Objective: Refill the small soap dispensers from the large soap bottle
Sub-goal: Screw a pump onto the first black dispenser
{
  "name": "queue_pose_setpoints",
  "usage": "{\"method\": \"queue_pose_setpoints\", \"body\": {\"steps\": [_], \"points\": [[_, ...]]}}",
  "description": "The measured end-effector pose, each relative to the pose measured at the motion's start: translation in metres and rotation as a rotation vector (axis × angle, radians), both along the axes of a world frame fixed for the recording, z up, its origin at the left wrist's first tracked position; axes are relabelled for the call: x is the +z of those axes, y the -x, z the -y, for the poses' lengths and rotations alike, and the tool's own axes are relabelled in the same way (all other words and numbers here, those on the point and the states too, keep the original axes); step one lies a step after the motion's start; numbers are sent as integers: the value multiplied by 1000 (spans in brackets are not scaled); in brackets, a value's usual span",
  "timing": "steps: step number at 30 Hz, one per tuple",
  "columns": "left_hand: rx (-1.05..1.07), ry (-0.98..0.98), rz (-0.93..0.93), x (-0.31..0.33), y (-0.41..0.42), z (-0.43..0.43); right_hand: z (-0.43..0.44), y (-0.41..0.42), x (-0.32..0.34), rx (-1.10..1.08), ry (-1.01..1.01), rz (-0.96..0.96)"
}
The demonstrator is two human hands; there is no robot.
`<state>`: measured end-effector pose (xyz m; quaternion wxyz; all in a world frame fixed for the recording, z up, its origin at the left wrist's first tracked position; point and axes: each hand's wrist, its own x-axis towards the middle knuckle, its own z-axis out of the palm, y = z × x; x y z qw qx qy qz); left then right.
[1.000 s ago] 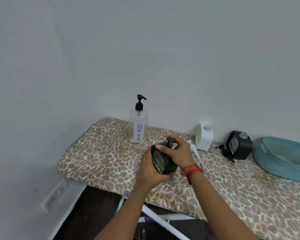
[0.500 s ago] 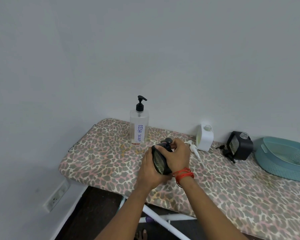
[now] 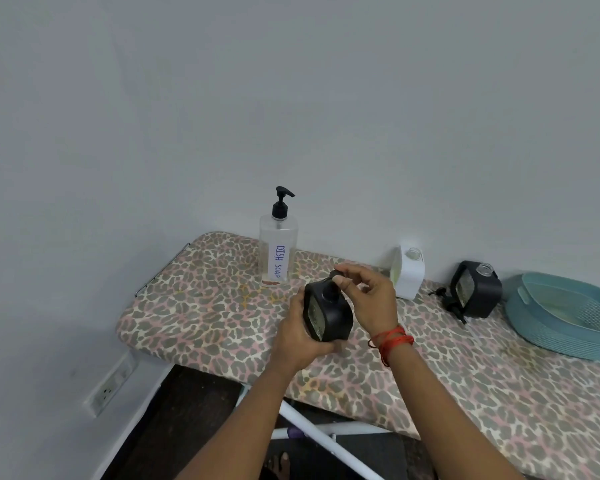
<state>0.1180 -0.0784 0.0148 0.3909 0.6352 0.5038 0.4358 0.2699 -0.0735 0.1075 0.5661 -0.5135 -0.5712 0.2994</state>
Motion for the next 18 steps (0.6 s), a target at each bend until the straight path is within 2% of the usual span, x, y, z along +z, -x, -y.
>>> {"method": "queue_pose_setpoints", "body": {"steps": [5,11,14,18], "points": [[-67,30,110,0,1,0,-14,-12,9,233,119,-37],[-101,34,177,2,0,0,-14,-19,11,241,132,5],[-88,64,208,-1,1,-2,2,-33,-1,109,153,9],[-43,90,210,-2,1,0,39,-75,-57,-205,261,176]]}}
